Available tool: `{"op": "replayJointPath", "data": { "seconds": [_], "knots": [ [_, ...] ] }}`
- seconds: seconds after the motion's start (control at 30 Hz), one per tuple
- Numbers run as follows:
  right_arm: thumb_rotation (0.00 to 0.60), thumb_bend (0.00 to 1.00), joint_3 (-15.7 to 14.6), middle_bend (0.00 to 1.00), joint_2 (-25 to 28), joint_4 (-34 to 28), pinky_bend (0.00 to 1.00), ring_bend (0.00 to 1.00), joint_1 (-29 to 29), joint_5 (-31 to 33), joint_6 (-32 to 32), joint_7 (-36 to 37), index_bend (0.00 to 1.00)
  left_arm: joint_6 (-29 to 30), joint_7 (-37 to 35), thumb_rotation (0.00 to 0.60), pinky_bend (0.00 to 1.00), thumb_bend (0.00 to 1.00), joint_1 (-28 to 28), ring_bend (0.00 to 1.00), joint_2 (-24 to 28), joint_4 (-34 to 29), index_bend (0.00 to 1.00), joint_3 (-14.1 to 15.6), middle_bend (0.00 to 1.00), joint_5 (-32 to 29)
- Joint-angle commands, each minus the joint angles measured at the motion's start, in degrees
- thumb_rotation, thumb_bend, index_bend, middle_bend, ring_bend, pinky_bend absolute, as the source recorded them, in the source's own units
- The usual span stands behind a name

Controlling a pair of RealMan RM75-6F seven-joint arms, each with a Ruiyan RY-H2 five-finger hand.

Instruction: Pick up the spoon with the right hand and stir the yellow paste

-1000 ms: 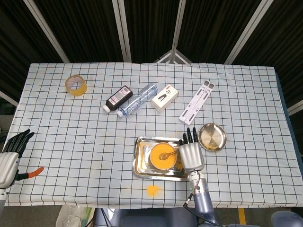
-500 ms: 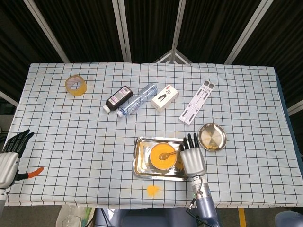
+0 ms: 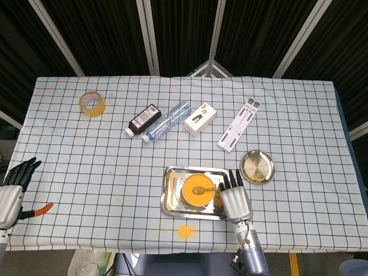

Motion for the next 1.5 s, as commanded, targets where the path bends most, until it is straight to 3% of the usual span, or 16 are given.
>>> {"op": "replayJointPath", "data": {
  "seconds": [0.03,0.6,0.77,0.87,1.03,1.5],
  "knots": [
    [0.6,0.46,-0.44,0.17,0.47,-0.74,0.0,0.0,-0.28,-0.2,0.45,0.1,0.32,0.06,0.05,0.6,0.0,0.0,0.03,0.0,-0.02,-0.01,0.0,0.0,0.0,0.0],
    [0.6,0.46,-2.36,0.17,1.94,-2.78,0.0,0.0,-1.05,-0.68,1.12,0.48,0.32,0.04,0.19,0.6,0.0,0.0,0.01,0.0,-0.09,0.02,0.0,-0.04,0.0,-0.09],
    [0.6,0.46,-1.6,0.17,1.77,-1.93,0.0,0.0,-0.7,-1.94,1.08,1.59,0.32,0.21,0.11,0.6,0.0,0.0,0.08,0.0,-0.12,0.05,0.0,-0.05,0.0,-0.02],
    [0.6,0.46,-0.76,0.28,1.64,-1.21,0.0,0.02,-0.26,-3.84,1.11,3.2,0.32,0.2,0.1,0.6,0.0,0.0,0.06,0.0,-0.11,0.07,0.0,-0.09,0.0,-0.06],
    [0.6,0.46,0.55,0.44,1.87,1.0,0.0,0.13,0.9,-7.39,-0.01,6.56,0.35,0.04,0.0,0.6,0.0,0.0,-0.03,0.0,-0.15,0.08,0.0,-0.15,0.0,-0.18],
    [0.6,0.46,1.14,0.47,-0.48,1.57,0.0,0.14,1.36,-5.04,-0.85,2.95,0.41,-0.27,-0.54,0.6,0.0,0.0,-0.16,0.0,0.06,0.08,0.0,-0.07,0.0,-0.14]
  ]
}}
